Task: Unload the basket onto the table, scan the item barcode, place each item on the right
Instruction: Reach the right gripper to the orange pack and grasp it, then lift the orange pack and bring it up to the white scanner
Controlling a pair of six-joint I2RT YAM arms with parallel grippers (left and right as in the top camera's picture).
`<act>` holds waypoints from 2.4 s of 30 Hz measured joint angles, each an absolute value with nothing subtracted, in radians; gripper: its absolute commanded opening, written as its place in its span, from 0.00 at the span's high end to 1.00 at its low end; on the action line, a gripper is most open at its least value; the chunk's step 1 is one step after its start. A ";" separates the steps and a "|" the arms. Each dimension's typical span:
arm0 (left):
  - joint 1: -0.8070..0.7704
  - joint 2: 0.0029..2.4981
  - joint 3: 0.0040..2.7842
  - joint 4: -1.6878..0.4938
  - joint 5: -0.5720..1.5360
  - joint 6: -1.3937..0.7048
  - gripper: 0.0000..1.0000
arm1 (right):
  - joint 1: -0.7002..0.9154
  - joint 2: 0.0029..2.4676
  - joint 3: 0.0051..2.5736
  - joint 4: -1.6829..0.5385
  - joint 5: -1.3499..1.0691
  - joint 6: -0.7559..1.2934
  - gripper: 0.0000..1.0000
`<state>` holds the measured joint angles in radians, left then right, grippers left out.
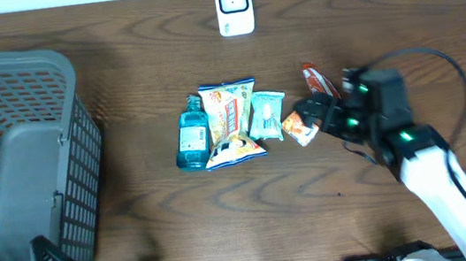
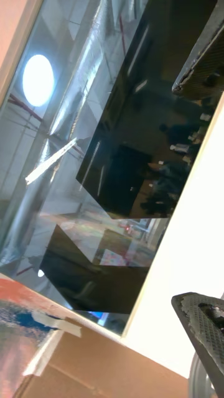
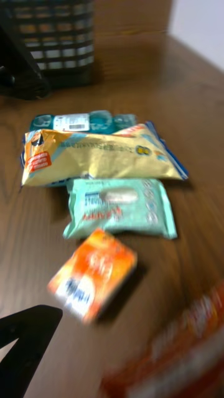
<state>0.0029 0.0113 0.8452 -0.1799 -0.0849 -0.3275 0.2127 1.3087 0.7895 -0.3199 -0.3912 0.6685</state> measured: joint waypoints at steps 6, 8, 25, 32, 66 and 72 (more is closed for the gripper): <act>0.003 0.011 0.845 -0.183 -0.085 -0.363 0.02 | 0.230 1.481 0.797 -0.257 -0.398 0.702 0.41; 0.003 0.011 0.845 -0.184 -0.085 -0.367 0.02 | 0.227 1.510 0.797 -0.276 -0.381 0.771 0.36; 0.003 0.011 0.845 -0.207 -0.085 -0.370 0.02 | 0.269 1.578 0.797 -0.331 -0.107 1.105 0.44; 0.003 0.011 0.845 -0.210 -0.085 -0.370 0.02 | 0.289 1.697 0.823 -0.283 -0.099 1.144 0.99; -0.029 0.011 0.845 -0.284 -0.085 -0.501 0.02 | 0.155 0.892 0.818 -0.999 -0.823 1.297 0.98; -0.029 0.011 0.845 -0.292 -0.085 -0.558 0.02 | 0.155 0.874 0.818 -0.994 -0.857 1.285 0.99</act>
<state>-0.0292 0.0109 0.8448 -0.2924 -0.0849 -0.5575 0.1547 0.8742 0.8177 -0.9939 -0.8574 1.2846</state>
